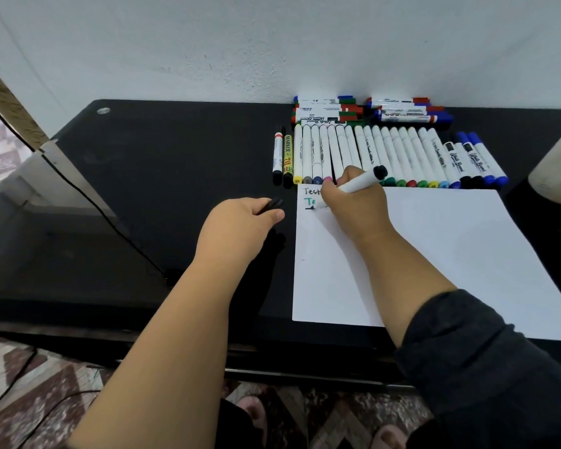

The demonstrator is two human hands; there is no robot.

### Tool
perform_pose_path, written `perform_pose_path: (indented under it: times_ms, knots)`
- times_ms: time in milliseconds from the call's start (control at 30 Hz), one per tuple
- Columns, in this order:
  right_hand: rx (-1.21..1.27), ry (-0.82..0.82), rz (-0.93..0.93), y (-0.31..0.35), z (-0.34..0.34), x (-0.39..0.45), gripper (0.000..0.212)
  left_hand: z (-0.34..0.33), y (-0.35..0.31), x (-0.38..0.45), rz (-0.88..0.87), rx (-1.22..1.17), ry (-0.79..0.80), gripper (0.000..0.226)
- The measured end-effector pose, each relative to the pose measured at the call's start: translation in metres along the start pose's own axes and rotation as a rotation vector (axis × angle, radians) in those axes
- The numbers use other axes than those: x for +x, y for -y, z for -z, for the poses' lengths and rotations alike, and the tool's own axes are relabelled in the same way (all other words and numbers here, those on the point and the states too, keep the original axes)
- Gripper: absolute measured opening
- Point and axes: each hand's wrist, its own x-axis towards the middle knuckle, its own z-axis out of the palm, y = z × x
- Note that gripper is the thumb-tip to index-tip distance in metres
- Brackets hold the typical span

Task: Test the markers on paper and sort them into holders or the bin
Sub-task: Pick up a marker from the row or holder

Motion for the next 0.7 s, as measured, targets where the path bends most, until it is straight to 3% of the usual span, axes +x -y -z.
perform_pose_path:
  times_ms: [100,300,700]
  knots:
    - [0.05,0.006,-0.008,0.0012,-0.0003,-0.0008,0.021,-0.0002,-0.0002,0.0005,-0.013,0.0,0.007,0.036]
    - [0.035,0.045,-0.004,0.0009,0.0016,-0.0023,0.036,-0.0008,0.0001,0.0005,-0.002,0.0,0.014,0.037]
    - [0.017,-0.01,0.006,-0.001,0.001,0.0003,0.027,-0.0038,0.0043,0.003,-0.002,-0.055,0.008,0.034]
